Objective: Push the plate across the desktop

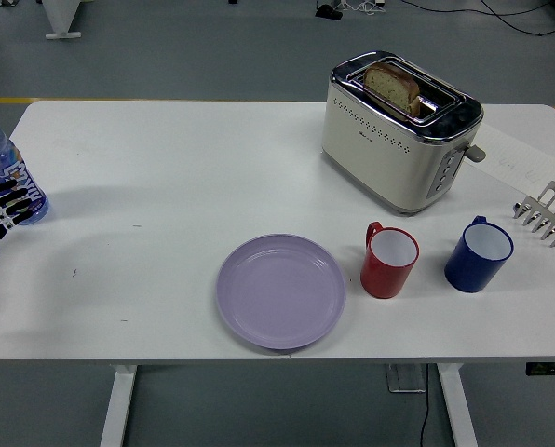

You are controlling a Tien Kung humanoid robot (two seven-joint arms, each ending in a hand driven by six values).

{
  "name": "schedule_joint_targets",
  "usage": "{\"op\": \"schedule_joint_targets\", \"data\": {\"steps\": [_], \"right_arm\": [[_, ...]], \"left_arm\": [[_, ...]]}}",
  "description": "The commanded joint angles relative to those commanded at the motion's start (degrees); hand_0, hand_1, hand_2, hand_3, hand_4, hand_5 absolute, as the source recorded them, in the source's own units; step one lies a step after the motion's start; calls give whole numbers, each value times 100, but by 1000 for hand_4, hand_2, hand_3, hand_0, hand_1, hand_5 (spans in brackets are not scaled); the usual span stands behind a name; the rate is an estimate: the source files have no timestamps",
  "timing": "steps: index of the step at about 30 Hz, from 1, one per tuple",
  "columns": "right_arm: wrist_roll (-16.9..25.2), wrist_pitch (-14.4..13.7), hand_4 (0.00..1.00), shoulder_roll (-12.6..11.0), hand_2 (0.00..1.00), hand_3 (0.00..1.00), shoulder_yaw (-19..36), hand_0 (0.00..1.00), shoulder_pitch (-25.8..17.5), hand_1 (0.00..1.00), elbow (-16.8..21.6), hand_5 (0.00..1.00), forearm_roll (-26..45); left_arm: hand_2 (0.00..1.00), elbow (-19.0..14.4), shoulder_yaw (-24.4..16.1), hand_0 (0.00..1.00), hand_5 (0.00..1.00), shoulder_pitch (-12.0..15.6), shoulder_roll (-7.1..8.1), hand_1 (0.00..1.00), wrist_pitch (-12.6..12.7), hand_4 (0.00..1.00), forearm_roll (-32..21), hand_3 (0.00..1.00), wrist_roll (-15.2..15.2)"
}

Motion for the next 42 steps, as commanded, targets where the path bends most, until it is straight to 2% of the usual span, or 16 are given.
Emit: {"op": "schedule_joint_targets", "data": {"steps": [22,24,31,34,37,42], "right_arm": [[13,-20,307,-25,595,584,2,552,15,452,-4,497,54],[16,-19,307,-27,595,585,-4,552,22,452,-5,496,64],[11,-22,307,-39,595,585,7,552,54,452,-7,497,44],[13,-26,307,-40,595,585,5,552,58,452,-7,497,54],[23,-19,307,-44,594,584,-18,552,61,452,-12,496,83],[34,-13,307,-42,594,584,-33,552,76,451,-17,496,105]], "left_arm": [[694,45,-50,705,998,-33,-18,715,14,572,-118,674,34],[691,51,-30,705,998,-44,-31,714,24,572,-392,672,69],[686,78,-15,692,998,-84,-120,712,359,571,-1383,667,367],[686,117,-44,692,998,-84,-147,712,297,571,-1915,667,569],[692,149,-92,666,998,-86,-160,711,121,570,-2368,672,723],[694,163,-132,676,998,-100,-165,712,0,571,-2628,676,725]]}}
